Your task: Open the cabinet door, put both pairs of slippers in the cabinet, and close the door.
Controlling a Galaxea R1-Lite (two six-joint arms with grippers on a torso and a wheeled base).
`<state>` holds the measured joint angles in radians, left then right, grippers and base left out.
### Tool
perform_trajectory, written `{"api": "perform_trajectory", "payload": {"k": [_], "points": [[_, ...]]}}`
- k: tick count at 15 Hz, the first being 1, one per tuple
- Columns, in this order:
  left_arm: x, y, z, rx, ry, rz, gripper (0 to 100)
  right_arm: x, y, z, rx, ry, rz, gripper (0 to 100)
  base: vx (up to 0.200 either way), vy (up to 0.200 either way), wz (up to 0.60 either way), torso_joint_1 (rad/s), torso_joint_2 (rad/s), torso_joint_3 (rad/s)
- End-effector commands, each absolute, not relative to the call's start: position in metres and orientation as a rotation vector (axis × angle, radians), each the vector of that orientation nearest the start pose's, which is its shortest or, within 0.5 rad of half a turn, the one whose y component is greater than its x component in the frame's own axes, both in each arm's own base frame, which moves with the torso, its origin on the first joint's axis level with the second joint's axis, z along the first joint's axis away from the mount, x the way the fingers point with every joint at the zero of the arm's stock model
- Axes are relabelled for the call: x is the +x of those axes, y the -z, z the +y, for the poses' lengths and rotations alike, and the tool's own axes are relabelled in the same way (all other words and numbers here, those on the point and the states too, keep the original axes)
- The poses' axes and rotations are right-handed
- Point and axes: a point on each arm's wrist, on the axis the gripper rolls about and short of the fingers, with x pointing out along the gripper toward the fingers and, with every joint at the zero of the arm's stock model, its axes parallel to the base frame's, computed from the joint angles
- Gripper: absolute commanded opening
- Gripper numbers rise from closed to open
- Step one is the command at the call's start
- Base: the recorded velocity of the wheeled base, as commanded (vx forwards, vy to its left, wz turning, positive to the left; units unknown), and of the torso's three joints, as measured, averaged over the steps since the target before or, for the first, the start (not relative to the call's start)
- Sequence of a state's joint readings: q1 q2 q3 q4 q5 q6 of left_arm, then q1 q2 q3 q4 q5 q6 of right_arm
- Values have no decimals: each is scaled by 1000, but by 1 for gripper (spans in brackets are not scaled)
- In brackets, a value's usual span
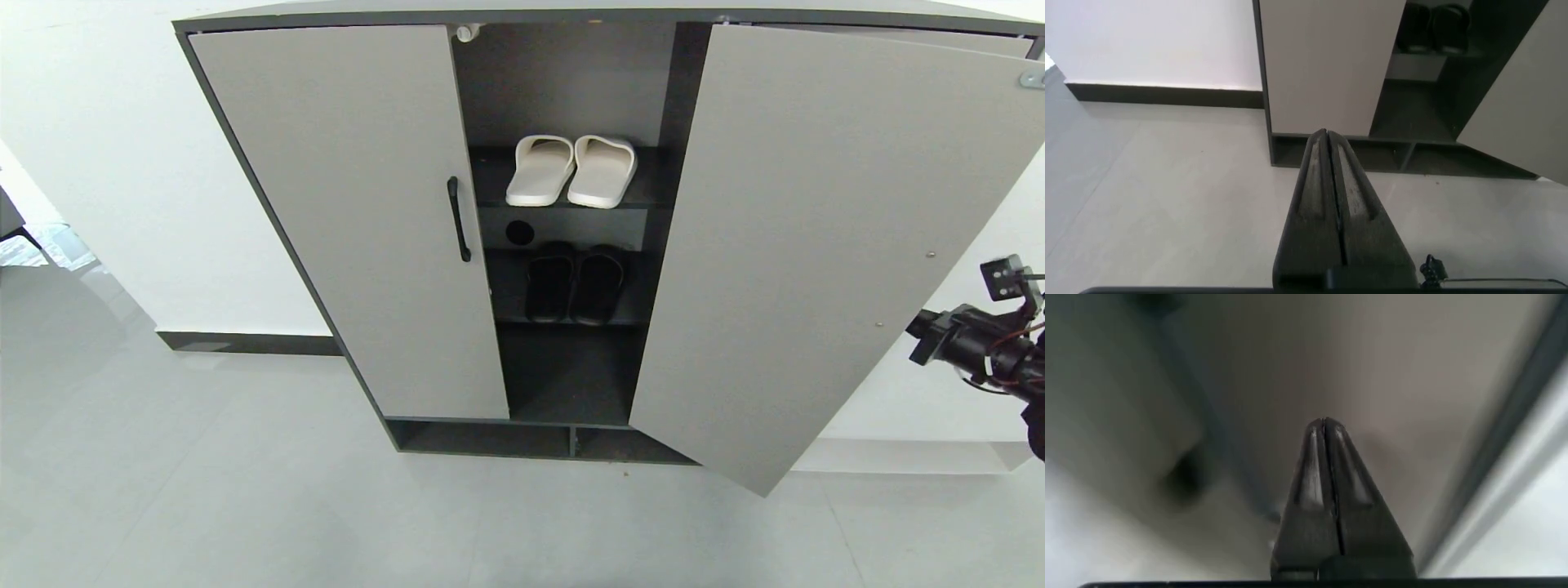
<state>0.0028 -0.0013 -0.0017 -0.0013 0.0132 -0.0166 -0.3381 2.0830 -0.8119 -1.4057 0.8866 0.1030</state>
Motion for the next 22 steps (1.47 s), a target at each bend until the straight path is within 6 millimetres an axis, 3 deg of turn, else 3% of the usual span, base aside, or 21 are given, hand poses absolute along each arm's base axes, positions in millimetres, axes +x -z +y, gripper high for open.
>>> {"api": "perform_trajectory", "payload": {"k": [1, 3, 5, 7, 9, 14, 17, 20, 22], "points": [[-23, -76, 0, -17, -17, -3, 0, 329, -95, -95, 106, -654, -7, 0, 0, 0, 0, 0, 0, 0], [-23, -76, 0, -17, -17, -3, 0, 316, -86, -89, 147, -739, 42, 0, 0, 0, 0, 0, 0, 0], [-23, -76, 0, -17, -17, -3, 0, 280, -86, -65, 178, -900, 108, 0, 0, 0, 0, 0, 0, 0], [-23, -76, 0, -17, -17, -3, 0, 247, -91, -16, 124, -1059, 118, 0, 0, 0, 0, 0, 0, 0], [-23, -76, 0, -17, -17, -3, 0, 230, -101, 27, 85, -1159, 101, 0, 0, 0, 0, 0, 0, 0], [-23, -76, 0, -17, -17, -3, 0, 221, -111, 117, 94, -951, 70, 0, 0, 0, 0, 0, 0, 0], [-23, -76, 0, -17, -17, -3, 0, 235, -113, 163, 95, -858, 5, 0, 0, 0, 0, 0, 0, 0], [-23, -76, 0, -17, -15, -3, 0, 261, -110, 189, 89, -705, -52, 0, 133, 0, 0, 5, 0, 0], [-23, -76, 0, -17, -15, -3, 0, 270, -108, 196, 61, -635, -78, 0, 100, 0, 0, 1, 1, 1]]}}
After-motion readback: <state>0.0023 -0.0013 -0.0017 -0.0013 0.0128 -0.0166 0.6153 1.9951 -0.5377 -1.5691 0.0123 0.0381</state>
